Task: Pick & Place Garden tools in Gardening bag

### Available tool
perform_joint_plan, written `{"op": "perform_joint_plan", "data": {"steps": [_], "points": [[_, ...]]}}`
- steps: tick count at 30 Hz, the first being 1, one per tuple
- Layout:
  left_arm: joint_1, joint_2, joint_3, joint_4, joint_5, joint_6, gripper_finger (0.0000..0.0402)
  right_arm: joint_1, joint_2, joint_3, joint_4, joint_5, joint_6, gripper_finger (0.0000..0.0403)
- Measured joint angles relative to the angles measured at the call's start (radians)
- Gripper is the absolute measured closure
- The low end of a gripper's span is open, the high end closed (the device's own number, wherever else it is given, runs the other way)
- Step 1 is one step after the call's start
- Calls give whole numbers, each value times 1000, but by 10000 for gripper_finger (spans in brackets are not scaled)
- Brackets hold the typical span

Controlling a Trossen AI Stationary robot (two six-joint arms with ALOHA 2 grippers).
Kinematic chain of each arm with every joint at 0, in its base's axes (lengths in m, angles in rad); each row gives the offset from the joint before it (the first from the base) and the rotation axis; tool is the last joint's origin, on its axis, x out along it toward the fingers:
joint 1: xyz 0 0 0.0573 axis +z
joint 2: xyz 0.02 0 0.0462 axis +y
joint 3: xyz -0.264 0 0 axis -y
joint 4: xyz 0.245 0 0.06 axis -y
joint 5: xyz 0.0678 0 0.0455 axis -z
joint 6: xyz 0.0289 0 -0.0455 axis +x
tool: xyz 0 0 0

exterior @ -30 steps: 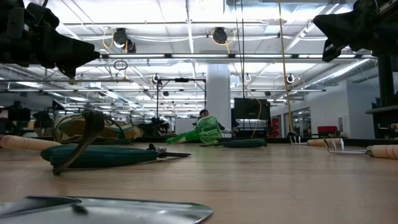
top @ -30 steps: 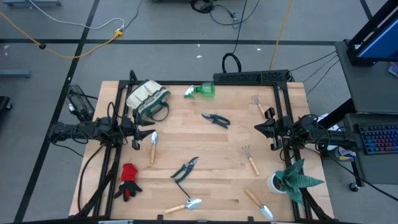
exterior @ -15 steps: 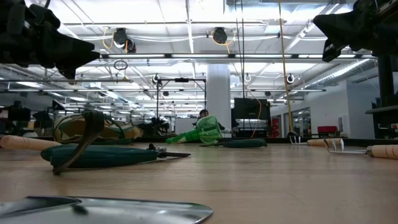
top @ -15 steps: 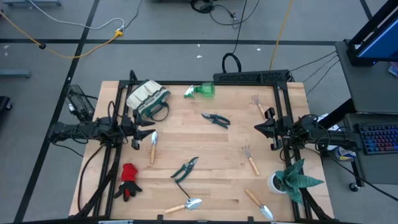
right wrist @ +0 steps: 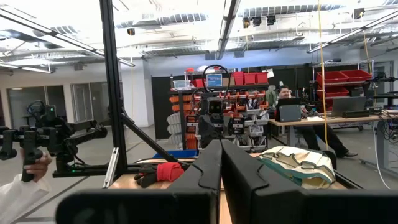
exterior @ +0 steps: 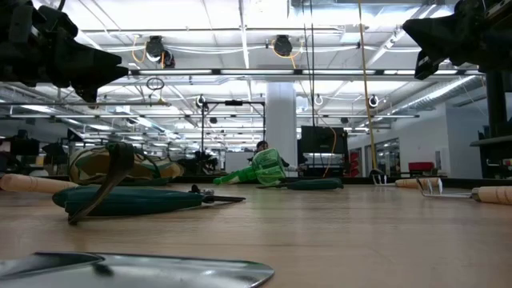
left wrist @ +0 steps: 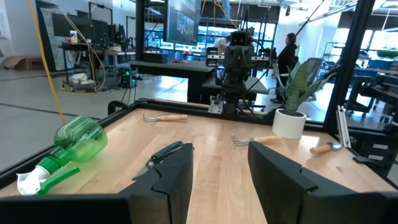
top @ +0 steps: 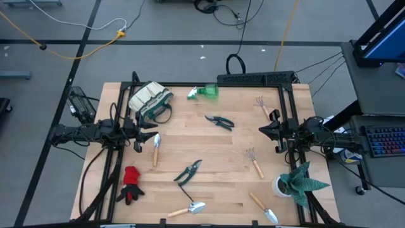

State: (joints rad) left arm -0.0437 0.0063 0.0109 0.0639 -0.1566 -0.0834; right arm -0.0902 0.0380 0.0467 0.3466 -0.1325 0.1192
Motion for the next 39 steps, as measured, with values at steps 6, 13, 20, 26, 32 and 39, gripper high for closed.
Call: {"op": "perform_joint_plan", "data": {"steps": [6, 13, 20, 26, 32, 39], "points": [[0, 0, 0, 0, 0, 1, 243, 0, 0, 0, 0, 0, 0, 399], [0, 0, 0, 0, -1, 1, 243, 0, 0, 0, 0, 0, 0, 399], [0, 0, 0, 0, -1, -4, 243, 0, 0, 0, 0, 0, 0, 399], [0, 0, 0, 0, -2, 12, 243, 0, 0, 0, 0, 0, 0, 399], [0, 0, 0, 0, -2, 27, 243, 0, 0, 0, 0, 0, 0, 399], [0, 0, 0, 1, -2, 25, 243, 0, 0, 0, 0, 0, 0, 399]]}}
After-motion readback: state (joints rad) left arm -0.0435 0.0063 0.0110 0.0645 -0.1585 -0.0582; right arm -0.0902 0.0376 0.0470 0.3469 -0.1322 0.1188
